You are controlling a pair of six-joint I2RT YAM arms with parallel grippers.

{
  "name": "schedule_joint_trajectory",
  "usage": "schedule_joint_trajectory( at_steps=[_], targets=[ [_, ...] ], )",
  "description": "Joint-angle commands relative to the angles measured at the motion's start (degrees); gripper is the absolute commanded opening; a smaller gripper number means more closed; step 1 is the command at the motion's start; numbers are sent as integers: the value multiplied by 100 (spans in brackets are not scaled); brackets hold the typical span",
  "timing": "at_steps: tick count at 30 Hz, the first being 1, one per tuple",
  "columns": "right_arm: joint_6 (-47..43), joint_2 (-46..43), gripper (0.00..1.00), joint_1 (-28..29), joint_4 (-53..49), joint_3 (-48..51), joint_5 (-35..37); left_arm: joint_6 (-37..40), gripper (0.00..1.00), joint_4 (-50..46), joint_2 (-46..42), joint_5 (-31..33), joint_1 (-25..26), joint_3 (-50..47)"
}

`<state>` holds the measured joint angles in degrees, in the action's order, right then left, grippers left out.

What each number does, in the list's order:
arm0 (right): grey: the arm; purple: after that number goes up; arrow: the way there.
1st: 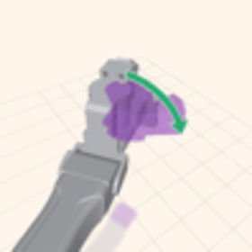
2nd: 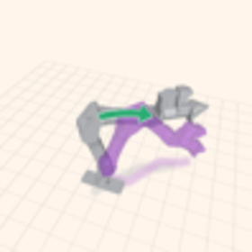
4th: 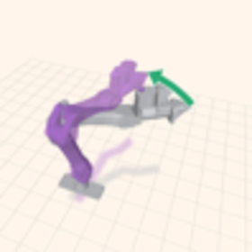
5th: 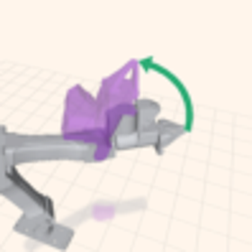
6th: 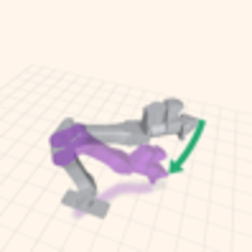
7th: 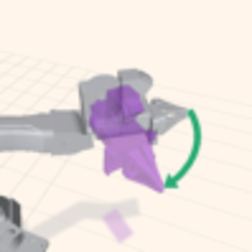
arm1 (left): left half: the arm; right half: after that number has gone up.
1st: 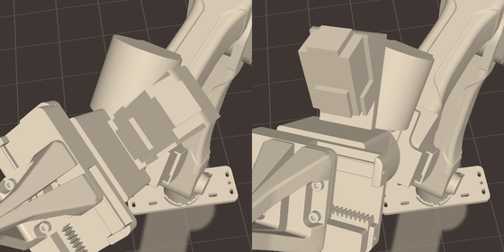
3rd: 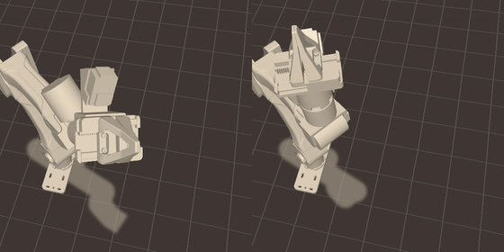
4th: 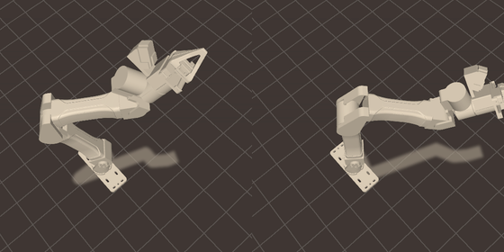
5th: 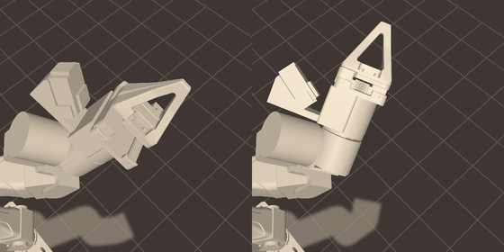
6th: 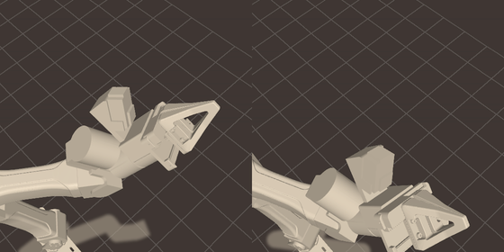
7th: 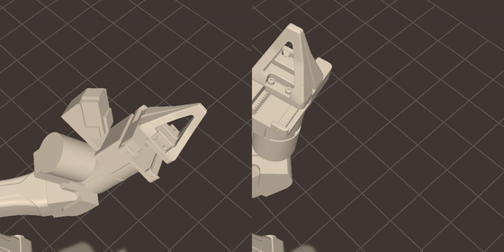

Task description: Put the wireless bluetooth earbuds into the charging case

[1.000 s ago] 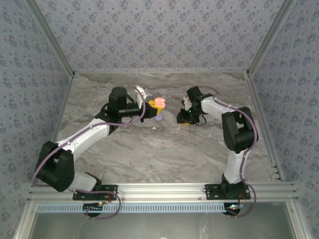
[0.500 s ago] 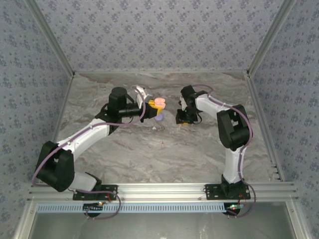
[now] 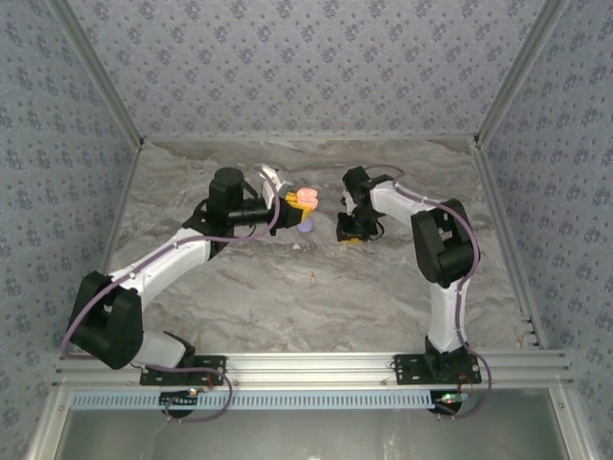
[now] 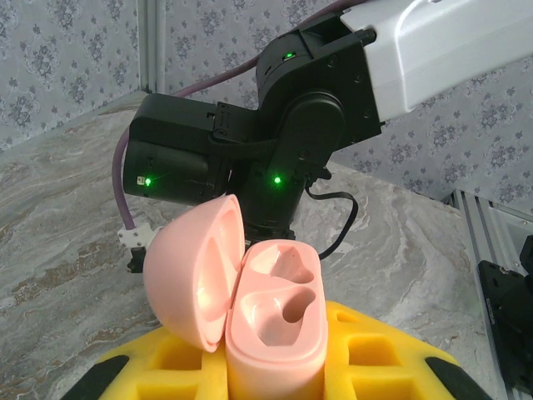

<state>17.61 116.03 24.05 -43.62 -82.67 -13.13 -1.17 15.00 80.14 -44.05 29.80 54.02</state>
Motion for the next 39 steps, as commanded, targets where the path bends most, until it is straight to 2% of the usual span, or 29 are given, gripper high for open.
schedule_joint_trajectory(
  at_steps=[1,15,26,39],
  targets=[
    [112,138,30,55,-236,-178,135,21,4,58,-135,-7,50,10],
    [129,315,28,108,-349,-275,346,12,4,69,-121,-36,47,39],
    [98,427,33,203,-450,-468,369,20,3,67,-116,-33,46,31],
    [99,621,29,309,-611,-574,750,29,3,82,-129,-20,51,-6]
  ],
)
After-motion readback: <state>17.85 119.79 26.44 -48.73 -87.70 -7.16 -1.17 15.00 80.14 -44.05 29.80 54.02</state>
